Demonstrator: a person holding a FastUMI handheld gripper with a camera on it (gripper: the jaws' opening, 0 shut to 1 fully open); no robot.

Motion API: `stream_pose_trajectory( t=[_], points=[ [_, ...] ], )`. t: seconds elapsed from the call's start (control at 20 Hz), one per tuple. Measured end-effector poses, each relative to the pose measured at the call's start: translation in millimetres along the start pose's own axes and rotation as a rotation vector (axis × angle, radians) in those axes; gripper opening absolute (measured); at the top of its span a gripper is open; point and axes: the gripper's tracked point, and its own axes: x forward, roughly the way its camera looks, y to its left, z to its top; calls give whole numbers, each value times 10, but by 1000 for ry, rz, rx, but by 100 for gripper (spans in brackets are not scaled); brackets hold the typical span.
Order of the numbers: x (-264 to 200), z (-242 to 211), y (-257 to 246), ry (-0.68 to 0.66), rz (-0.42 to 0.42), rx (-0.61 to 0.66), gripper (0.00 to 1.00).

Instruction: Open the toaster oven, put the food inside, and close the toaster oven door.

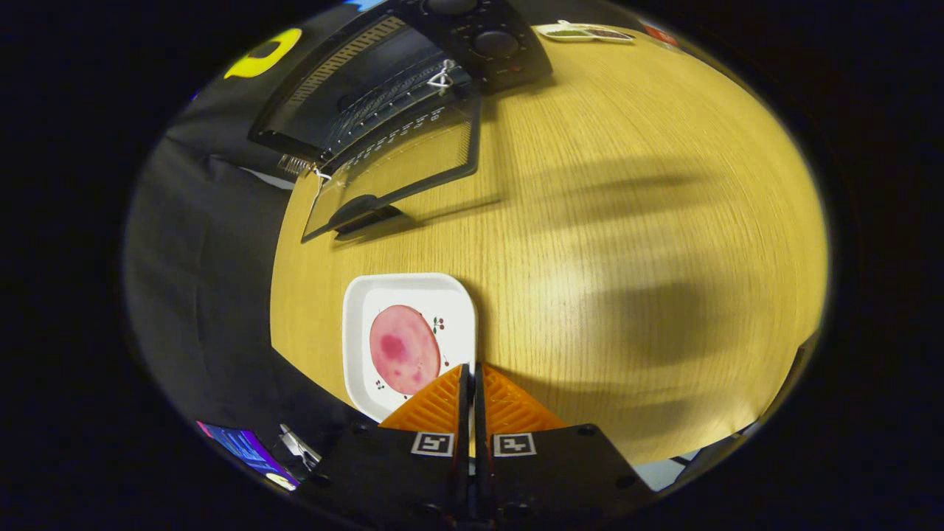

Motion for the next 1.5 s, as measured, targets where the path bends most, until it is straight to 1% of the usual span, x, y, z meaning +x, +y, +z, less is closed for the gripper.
stream_pose_trajectory(
  t=[0.05,0.1,0.35,0.5,0.6,0.8,1.0,1.2,1.3,1.4,1.5],
  points=[
    [1,8,-8,-5,3,39,6],
    [-9,2,12,-4,18,62,2],
    [-45,19,161,-37,109,168,2],
    [-97,29,344,-53,165,190,2],
    [-136,57,481,-66,187,198,2],
    [-244,291,836,-174,224,236,2],
    [-325,661,1183,-324,271,350,2],
    [-324,931,1440,-426,321,485,2],
    [-293,1023,1500,-459,322,554,2],
    [-233,1103,1494,-498,301,596,2],
    [-172,1193,1493,-531,289,639,4]
  ],
)
